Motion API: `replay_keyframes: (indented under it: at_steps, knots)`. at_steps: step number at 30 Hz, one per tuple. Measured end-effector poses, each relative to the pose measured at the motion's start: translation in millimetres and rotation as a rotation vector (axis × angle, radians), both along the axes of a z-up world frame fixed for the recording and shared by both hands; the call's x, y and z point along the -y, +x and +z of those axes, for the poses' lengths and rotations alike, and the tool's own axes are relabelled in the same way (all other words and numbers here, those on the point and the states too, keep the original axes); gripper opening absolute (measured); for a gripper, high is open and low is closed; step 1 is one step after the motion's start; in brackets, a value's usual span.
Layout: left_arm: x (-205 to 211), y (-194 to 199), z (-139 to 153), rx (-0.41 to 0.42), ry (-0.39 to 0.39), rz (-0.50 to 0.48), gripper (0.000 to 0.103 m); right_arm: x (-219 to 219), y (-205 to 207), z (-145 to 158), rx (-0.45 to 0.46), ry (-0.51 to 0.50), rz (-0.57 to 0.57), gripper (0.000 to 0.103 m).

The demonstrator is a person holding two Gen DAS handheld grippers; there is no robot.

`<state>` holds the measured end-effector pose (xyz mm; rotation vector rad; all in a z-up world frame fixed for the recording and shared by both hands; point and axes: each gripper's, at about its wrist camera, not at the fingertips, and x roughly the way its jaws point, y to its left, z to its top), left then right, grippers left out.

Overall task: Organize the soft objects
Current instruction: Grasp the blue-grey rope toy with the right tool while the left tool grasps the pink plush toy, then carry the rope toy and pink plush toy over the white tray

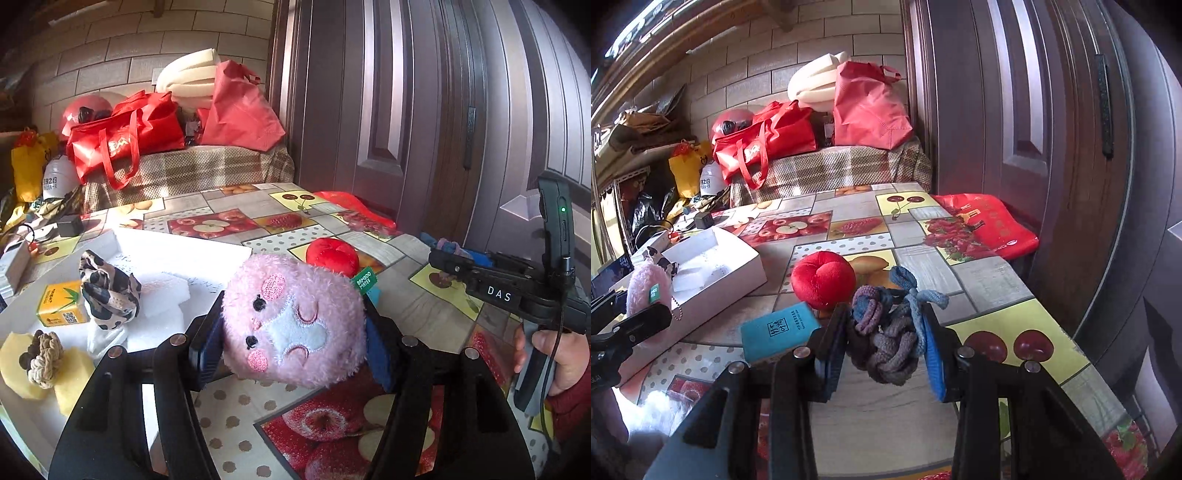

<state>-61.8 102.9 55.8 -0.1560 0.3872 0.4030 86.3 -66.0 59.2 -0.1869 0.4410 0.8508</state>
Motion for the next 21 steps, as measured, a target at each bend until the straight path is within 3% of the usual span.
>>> replay_keyframes:
  at_steps: [2,6,11,14,21]
  knots:
    - [3.7,-19.7,3.8,0.029,0.043,0.008,0.065,3.3,-5.9,2.9,0.034,0.021,-0.004,0.038]
    - [5.8,-55.6,5.9,0.048,0.112,0.021,0.065,0.1,-15.9,4.2,0.002,0.047,0.04,0.038]
    - [-23.1,-96.2,3.3,0.067,0.033,0.121,0.065,-18.2,-44.5,3.5,-0.036,0.056,0.129,0.038]
    - [-38.5,-112.9,2.5,0.081,0.006,0.179,0.066,-35.0,-74.5,2.9,0.013,0.009,0.198,0.038]
    - [-42.4,-125.5,0.7,0.086,0.029,0.221,0.066,-54.8,-111.3,0.3,0.013,0.002,0.313,0.038]
